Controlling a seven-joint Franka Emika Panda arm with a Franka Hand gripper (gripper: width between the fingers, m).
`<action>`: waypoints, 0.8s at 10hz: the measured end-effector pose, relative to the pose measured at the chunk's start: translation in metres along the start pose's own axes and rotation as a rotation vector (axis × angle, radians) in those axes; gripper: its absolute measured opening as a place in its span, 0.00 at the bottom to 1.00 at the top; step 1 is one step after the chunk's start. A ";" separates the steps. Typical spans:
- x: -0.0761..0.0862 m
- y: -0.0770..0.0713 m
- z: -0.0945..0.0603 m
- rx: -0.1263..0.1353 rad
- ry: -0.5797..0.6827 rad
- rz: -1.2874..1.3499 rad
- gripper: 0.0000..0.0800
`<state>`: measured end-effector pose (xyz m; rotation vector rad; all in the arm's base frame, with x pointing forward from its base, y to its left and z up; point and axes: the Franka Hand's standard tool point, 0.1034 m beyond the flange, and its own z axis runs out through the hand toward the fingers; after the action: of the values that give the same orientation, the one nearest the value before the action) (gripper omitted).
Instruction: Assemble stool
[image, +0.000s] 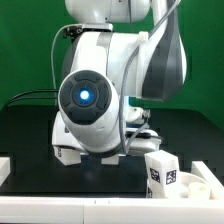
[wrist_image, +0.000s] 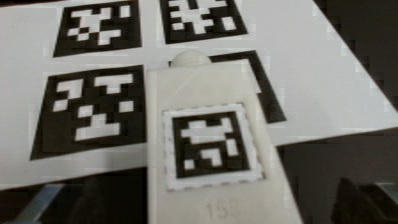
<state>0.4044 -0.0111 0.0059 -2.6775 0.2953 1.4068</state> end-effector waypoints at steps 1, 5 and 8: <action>0.000 0.001 0.001 0.001 -0.003 0.009 0.81; 0.000 0.000 -0.001 -0.001 0.002 0.006 0.53; -0.020 -0.016 -0.039 0.003 0.063 -0.025 0.42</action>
Offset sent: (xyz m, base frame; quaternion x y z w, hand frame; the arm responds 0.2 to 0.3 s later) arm 0.0000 0.0000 0.0000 0.0000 0.0000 0.0000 1.0000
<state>0.4277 -0.0001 0.0443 -2.7177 0.2685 1.3160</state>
